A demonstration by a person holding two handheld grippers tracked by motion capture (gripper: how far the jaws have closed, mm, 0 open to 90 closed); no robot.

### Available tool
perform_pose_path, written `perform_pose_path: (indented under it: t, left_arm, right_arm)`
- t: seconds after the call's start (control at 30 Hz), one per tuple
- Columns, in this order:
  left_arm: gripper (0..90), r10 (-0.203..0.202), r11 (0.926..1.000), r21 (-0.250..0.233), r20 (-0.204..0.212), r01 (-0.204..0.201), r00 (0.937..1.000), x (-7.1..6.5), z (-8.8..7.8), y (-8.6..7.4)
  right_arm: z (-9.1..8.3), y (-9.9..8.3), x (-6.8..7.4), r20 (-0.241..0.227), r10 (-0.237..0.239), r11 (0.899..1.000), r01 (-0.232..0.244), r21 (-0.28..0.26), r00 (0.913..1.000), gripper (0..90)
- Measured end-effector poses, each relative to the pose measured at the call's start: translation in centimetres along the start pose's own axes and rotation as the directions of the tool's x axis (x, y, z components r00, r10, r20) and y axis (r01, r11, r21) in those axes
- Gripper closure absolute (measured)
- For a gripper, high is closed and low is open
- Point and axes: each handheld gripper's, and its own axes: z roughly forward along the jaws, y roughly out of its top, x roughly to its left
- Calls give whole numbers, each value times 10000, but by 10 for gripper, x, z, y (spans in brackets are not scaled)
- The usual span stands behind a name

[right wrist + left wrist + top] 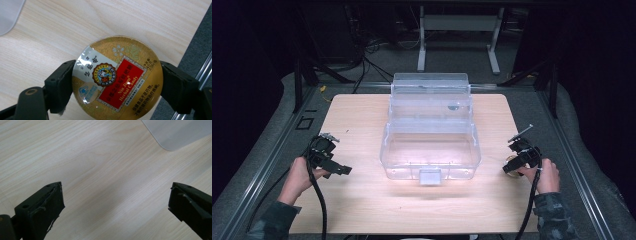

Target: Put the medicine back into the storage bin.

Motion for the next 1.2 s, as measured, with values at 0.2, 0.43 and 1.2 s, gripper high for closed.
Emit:
perform_pose_path:
  t: [0.2,0.43,1.2]
  left_arm:
    - [1,-43,9999,134,-151,45,9999,4,0,-3]
    - [1,-67,9999,137,-237,70,9997,7,-3,-7]
    - [1,43,9999,103,-433,-39,9991,8,-6,-8]
  right_arm:
    - [-12,4,4,111,-259,9996,258,97,9996,199]
    - [-27,8,8,120,-491,9987,490,137,9987,200]
    - [-66,26,16,80,-1160,9932,1159,141,9932,200]
